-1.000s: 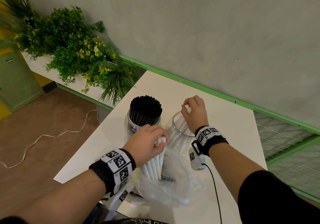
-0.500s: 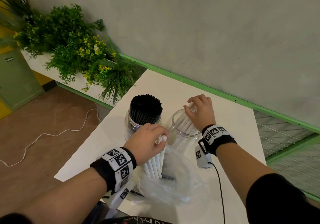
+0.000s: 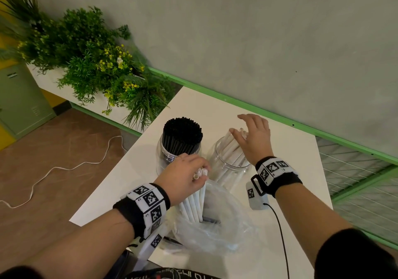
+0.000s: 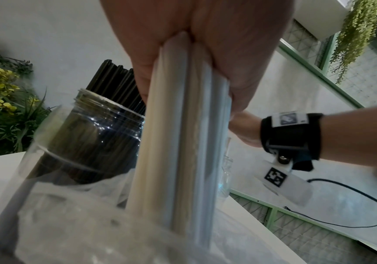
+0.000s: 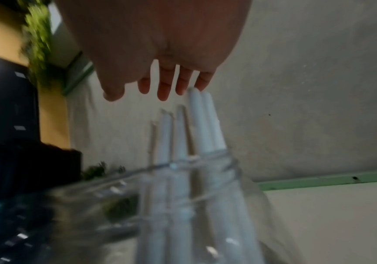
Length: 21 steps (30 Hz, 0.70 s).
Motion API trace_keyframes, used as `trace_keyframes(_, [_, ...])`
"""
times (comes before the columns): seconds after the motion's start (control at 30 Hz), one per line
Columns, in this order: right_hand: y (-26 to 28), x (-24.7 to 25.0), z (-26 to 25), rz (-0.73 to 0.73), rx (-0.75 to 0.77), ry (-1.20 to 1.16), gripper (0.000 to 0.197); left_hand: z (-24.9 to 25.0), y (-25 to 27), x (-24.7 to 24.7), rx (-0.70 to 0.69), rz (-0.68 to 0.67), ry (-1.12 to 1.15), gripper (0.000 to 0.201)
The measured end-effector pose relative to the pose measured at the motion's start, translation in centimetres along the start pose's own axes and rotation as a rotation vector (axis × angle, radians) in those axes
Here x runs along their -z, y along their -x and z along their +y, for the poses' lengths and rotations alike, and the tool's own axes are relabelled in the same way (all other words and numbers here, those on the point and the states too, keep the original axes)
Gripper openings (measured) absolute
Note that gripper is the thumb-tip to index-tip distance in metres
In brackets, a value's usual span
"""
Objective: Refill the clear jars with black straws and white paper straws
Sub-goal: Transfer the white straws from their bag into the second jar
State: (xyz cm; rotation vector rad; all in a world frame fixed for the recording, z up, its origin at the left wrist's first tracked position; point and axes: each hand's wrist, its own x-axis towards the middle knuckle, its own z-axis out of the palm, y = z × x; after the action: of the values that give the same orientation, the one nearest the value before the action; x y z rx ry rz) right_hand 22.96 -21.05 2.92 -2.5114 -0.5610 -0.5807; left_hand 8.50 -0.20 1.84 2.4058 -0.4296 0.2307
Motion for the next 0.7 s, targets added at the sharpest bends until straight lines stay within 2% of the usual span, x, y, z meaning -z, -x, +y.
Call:
trace_keyframes(0.07, [2.2,1.2,-1.9,0.085,0.025,-0.146,0.044,-0.1,0.0,0.2,0.019,-0.004,0.025,0.013])
trace_keyframes(0.13, [5.8,1.7,-3.5,0.064,0.067,-0.247,0.04,-0.6,0.0,0.3,0.04,-0.004,0.05,0.014])
trace_keyframes(0.2, [10.3,0.9,-4.5,-0.081,0.101,-0.273,0.039,-1.3,0.1,0.5,0.052,0.001,0.069,0.015])
trace_keyframes(0.3, [14.9,-1.5,-4.4,-0.406,0.022,-0.288,0.061,-1.7,0.2,0.7,0.066,-0.01,0.106,0.02])
trace_keyframes(0.37, [15.9,-2.7,-4.0,-0.564,-0.091,-0.262,0.083,-1.7,0.5,1.2,0.114,-0.025,0.198,0.038])
trace_keyframes(0.43, [15.9,-3.3,-3.8,-0.638,-0.16,-0.243,0.101,-1.8,1.0,2.0,0.215,-0.031,0.348,0.063])
trace_keyframes(0.57, [15.4,-3.7,-4.3,-0.699,-0.21,-0.23,0.107,-2.9,2.9,3.3,0.385,-0.12,0.686,0.097])
trace_keyframes(0.63, [15.1,-4.1,-4.4,-0.739,-0.235,-0.227,0.112,-3.3,3.8,3.2,0.398,-0.227,0.752,0.11])
trace_keyframes(0.7, [14.6,-4.6,-4.4,-0.771,-0.276,-0.258,0.12,-3.6,4.2,2.5,0.398,-0.297,0.748,0.115])
